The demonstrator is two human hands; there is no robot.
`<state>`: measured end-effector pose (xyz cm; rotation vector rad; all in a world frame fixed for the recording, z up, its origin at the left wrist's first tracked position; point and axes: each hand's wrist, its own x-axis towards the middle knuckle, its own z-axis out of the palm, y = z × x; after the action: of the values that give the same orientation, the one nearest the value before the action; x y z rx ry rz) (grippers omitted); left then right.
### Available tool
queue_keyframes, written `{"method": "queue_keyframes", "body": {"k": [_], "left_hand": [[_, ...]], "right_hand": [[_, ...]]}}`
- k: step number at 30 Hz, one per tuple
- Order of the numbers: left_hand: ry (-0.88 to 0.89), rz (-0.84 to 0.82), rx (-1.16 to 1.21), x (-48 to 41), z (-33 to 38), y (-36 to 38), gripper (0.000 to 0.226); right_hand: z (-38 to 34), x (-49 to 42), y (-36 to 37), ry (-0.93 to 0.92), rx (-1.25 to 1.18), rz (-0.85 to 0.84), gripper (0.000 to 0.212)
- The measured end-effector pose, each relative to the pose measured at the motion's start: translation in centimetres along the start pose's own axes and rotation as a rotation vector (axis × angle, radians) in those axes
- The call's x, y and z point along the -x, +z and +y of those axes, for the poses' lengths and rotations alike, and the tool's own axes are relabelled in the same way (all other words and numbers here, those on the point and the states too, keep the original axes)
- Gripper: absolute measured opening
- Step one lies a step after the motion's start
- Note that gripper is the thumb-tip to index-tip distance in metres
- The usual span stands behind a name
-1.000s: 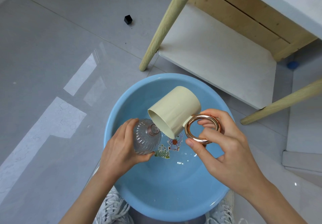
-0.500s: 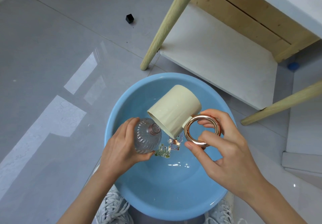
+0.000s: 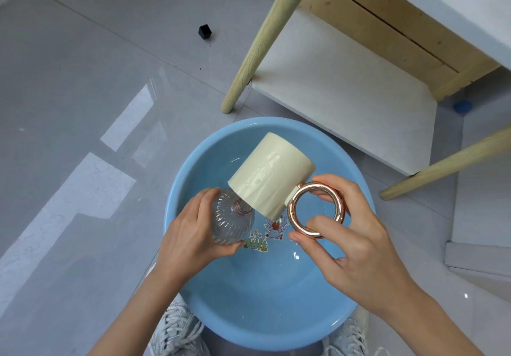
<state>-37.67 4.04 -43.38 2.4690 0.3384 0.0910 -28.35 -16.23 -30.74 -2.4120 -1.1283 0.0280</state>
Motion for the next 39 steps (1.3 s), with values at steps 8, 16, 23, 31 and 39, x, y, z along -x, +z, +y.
{"method": "queue_keyframes", "body": {"k": [8,16,23,31,39], "left_hand": [[0.003,-0.004,-0.017,0.0,-0.2,0.1,0.098],[0.014,-0.013,-0.015,-0.1,-0.4,0.4,0.101],[0.016,-0.023,-0.020,-0.1,-0.3,0.5,0.101],[0.004,-0.060,-0.074,-0.1,-0.4,0.6,0.110],[0.026,-0.056,-0.097,-0.3,-0.4,0.7,0.106]], "right_hand": [[0.8,0.1,0.0,-0.014,0.019,0.016,0.028],[2.8,-0.7,1.3,0.547,-0.420,0.077,0.019],[7.5,0.1,4.5,0.783,-0.297,-0.020,0.013],[9.4,1.8,8.6,0.667,-0.117,0.082,0.011],[10.2,2.6,10.9,0.488,0.036,0.031,0.014]]}}
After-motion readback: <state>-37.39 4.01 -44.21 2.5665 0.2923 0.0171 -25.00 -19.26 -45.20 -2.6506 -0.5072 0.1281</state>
